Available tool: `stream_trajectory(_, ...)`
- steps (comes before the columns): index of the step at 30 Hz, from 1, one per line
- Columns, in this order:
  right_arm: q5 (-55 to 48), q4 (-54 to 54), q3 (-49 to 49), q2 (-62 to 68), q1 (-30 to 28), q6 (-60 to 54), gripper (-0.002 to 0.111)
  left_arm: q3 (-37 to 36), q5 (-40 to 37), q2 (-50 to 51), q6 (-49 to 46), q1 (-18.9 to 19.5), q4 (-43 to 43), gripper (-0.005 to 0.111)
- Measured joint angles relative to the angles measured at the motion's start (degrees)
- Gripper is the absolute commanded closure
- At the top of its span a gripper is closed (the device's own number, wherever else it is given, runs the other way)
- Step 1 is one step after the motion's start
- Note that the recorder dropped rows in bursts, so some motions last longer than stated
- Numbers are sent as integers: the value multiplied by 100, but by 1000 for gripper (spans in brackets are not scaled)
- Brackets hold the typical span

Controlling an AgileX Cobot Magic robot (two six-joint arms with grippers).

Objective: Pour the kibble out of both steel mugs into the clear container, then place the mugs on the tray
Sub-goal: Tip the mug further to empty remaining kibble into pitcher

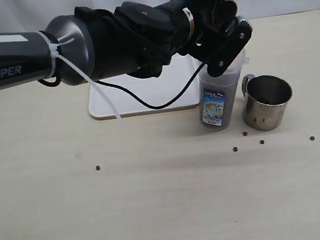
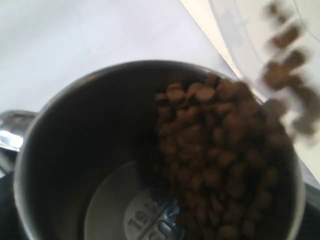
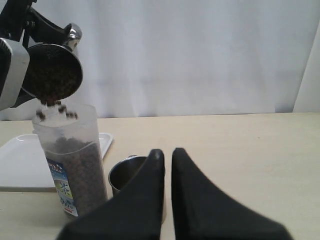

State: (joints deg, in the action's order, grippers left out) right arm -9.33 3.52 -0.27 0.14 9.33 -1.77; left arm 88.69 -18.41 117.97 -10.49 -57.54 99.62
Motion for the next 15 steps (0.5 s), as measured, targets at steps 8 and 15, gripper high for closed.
stream_trajectory(8,0,0,0,0,0,0,104,0,0,0,-118,0,11,107)
stream_trajectory(15,0,0,0,0,0,0,104,0,0,0,-159,0,11,107)
